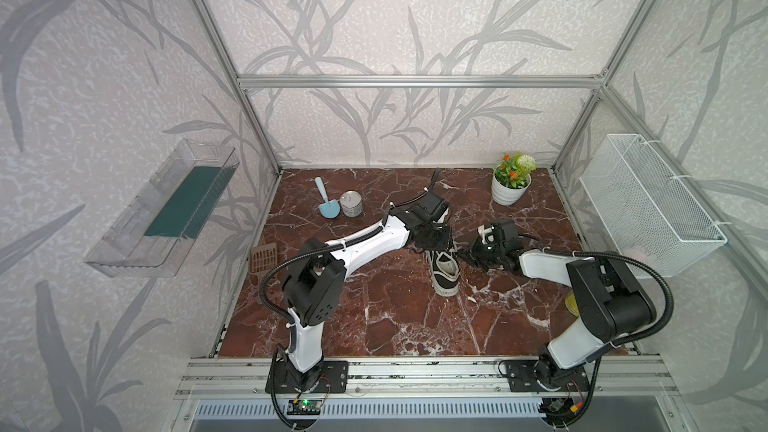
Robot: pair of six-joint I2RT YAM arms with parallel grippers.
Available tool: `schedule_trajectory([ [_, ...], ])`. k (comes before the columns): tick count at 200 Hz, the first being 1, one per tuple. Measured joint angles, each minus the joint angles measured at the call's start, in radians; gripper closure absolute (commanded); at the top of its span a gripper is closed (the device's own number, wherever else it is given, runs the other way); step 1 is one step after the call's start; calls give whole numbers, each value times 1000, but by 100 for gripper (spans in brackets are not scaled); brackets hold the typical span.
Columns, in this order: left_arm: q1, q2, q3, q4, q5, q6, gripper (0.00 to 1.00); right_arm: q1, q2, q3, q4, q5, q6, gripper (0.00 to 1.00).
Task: Tie the shoes
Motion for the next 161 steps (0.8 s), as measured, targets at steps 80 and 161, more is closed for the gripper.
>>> schedule_trajectory([
  [80,4,12,15,-5,0,0,62,0,13,14,41,-42,6,100],
  [161,15,15,16,-6,0,0,65,0,13,14,134,-85,60,100],
])
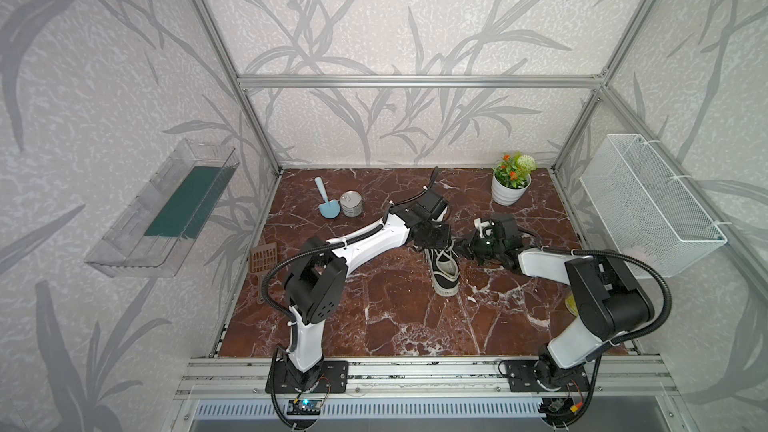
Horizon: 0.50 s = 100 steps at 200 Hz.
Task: Tie the shoes
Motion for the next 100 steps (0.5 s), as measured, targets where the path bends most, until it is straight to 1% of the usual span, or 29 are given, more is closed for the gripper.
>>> schedule_trajectory([
  [49,9,0,0,1,3,-3,70,0,20,-4,97,-28,51,100],
  [100,27,6,0,11,25,-12,79,0,48,-33,219,-59,123,100],
])
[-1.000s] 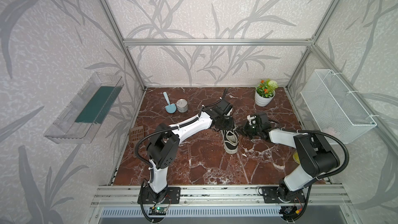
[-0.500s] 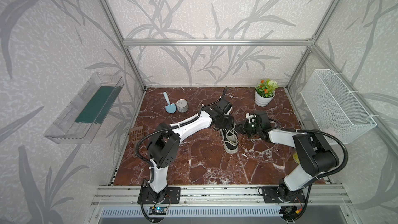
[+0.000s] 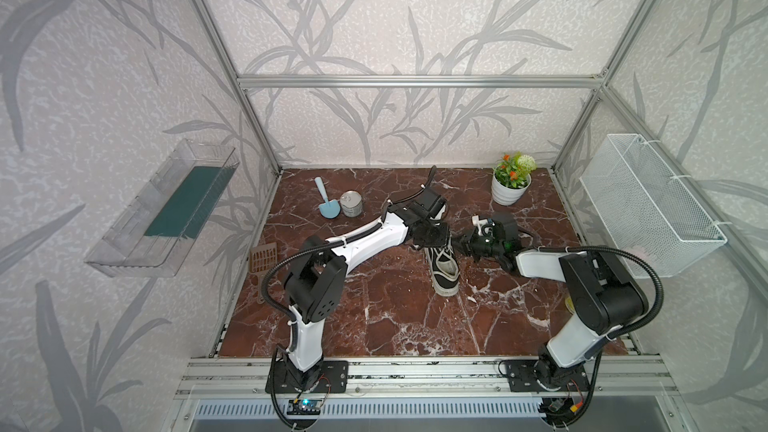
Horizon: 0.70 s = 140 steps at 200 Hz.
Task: Tie the shoes
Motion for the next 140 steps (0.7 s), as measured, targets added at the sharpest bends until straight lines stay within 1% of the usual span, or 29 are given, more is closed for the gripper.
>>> schedule_trajectory([
  [30,8,3,0,13,10,-3,82,0,44,-20,89,-16,57,100],
  [63,19,3,0,23,21,-4,83,0,60,-35,167,-31,108,100],
  [140,25,3,-27,58,47,-4,83,0,61,-68,272,-50,180,100],
])
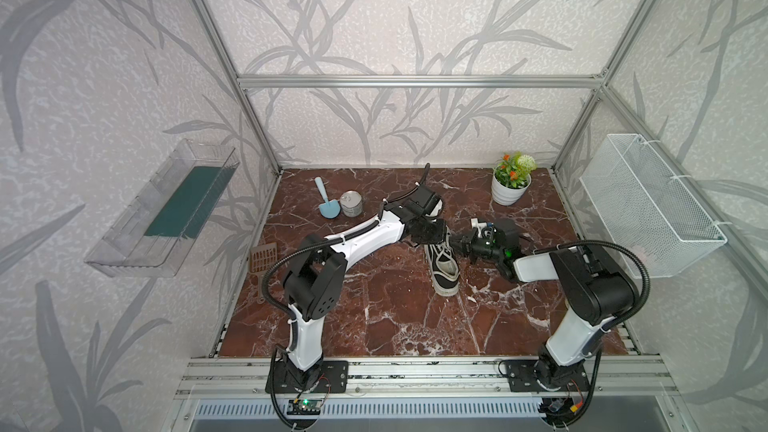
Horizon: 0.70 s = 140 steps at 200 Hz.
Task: Tie the shoes
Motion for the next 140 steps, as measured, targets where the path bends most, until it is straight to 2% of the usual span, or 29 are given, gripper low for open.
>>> schedule_trajectory([
  [49,11,0,-97,108,65,-21,83,0,29,-14,104,-11,64,100],
  [140,23,-1,-148,203,103,-49,83,-1,45,-23,171,-19,114,100],
])
